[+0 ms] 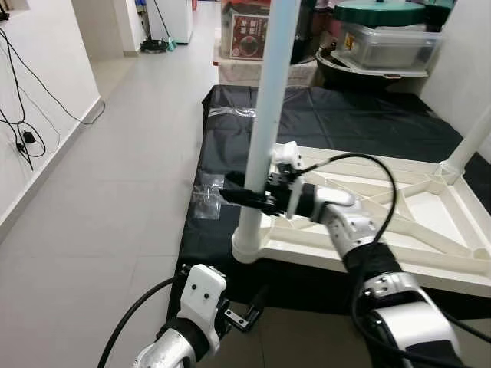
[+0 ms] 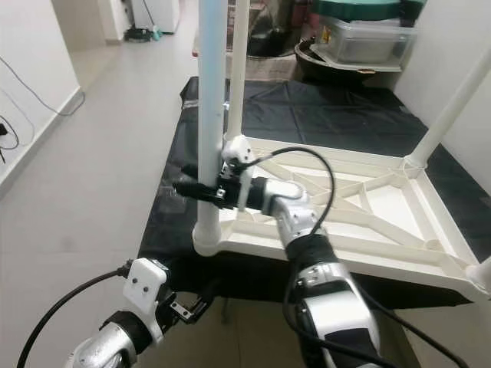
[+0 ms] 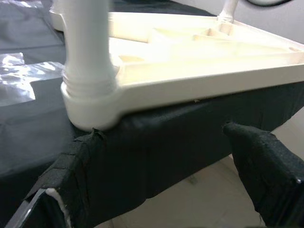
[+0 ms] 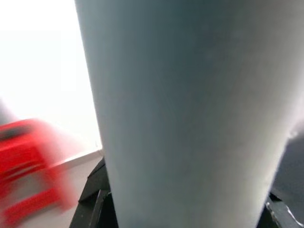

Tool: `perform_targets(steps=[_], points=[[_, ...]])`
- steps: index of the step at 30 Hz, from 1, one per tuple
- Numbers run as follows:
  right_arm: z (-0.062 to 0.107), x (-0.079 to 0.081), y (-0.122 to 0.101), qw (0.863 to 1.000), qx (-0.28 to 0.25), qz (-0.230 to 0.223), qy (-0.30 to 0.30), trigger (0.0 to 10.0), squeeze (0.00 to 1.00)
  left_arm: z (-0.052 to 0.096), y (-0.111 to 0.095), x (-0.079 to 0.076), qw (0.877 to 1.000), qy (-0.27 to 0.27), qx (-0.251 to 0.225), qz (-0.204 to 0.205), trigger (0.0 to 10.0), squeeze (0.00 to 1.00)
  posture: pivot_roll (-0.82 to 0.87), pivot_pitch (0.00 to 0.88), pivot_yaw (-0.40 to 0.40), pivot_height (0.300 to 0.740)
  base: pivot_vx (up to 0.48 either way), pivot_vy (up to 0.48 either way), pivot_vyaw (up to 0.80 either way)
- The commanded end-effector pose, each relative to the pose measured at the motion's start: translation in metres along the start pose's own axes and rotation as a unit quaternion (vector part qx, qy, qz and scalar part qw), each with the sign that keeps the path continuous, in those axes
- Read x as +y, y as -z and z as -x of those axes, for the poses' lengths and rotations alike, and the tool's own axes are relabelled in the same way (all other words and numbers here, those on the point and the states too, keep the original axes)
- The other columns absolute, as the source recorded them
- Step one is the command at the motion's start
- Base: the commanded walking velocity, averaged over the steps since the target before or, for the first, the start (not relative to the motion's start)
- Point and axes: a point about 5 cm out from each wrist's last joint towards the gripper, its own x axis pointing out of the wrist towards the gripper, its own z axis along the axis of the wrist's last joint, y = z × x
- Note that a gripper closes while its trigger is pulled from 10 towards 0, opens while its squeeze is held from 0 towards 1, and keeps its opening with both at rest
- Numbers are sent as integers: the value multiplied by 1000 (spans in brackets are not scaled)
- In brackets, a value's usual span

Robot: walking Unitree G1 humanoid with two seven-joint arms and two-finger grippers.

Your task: Building children table

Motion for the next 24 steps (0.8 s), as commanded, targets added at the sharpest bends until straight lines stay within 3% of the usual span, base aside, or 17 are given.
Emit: perform_targets(steps=[1, 3, 5, 6, 7, 10, 12, 13, 14, 15, 16, 17, 18, 20, 21, 24], points=[[14, -24, 8, 992, 15, -24, 126, 0, 0, 1, 6, 0, 1000, 0, 14, 4, 10000, 0, 149, 102, -63, 740, 0, 0, 0], [25, -40, 15, 958, 17, -35, 285, 0, 0, 1, 6, 1, 1000, 1, 13, 3, 10000, 0, 144, 100, -59, 740, 0, 0, 0], [43, -40, 25, 904, 9, -43, 425, 0, 0, 1, 6, 1, 1000, 2, 14, 2, 10000, 0, 143, 100, -60, 740, 0, 0, 0], [43, -40, 25, 904, 9, -43, 425, 0, 0, 1, 6, 1, 1000, 2, 14, 2, 10000, 0, 143, 100, -60, 740, 0, 0, 0], [51, -37, 28, 882, 6, -49, 468, 0, 0, 1, 6, 1, 1000, 2, 14, 2, 10000, 0, 143, 100, -60, 740, 0, 0, 0], [51, -37, 28, 882, 6, -49, 468, 0, 0, 1, 6, 1, 1000, 2, 14, 2, 10000, 0, 143, 100, -60, 740, 0, 0, 0], [63, -23, 35, 827, -8, -88, 555, 0, 0, 0, 5, 2, 1000, 1, 13, 0, 10000, 0, 143, 99, -60, 740, 0, 0, 0], [63, -23, 35, 827, -8, -88, 555, 0, 0, 0, 5, 2, 1000, 1, 13, 0, 10000, 0, 143, 99, -60, 740, 0, 0, 0], [64, -17, 37, 811, -11, -101, 576, 0, 0, 0, 5, 2, 1000, 1, 13, 0, 10000, 0, 143, 99, -60, 740, 0, 0, 0], [64, -17, 37, 811, -11, -101, 576, 0, 0, 0, 5, 2, 1000, 1, 13, 0, 10000, 0, 143, 99, -60, 740, 0, 0, 0], [61, -11, 38, 801, -13, -112, 588, 0, 0, 0, 5, 2, 1000, 1, 13, -1, 10000, 0, 142, 97, -59, 740, 0, 0, 0], [56, -7, 38, 803, -14, -114, 584, 1608, 0, 0, 5, 2, 1000, 1, 13, -1, 10000, 0, 141, 97, -61, 740, 0, 0, 0], [51, -4, 38, 806, -9, -110, 582, 10000, 0, 0, 5, 2, 1000, 1, 13, -1, 10000, 0, 141, 96, -61, 740, 0, 0, 0], [39, 0, 36, 838, -26, -111, 534, 10000, 0, 0, 5, 2, 1000, 1, 13, -1, 10000, 0, 141, 97, -60, 740, 0, 0, 0], [37, 3, 33, 848, -33, -105, 519, 10000, 1000, -1, 5, 2, 1000, 1, 13, -1, 10000, 0, 143, 96, -63, 740, 0, 0, 0], [36, 4, 27, 856, -46, -95, 506, 10000, 1000, -1, 5, 1, 1000, 0, 12, -1, 10000, 0, 143, 96, -63, 740, 0, 0, 0]])
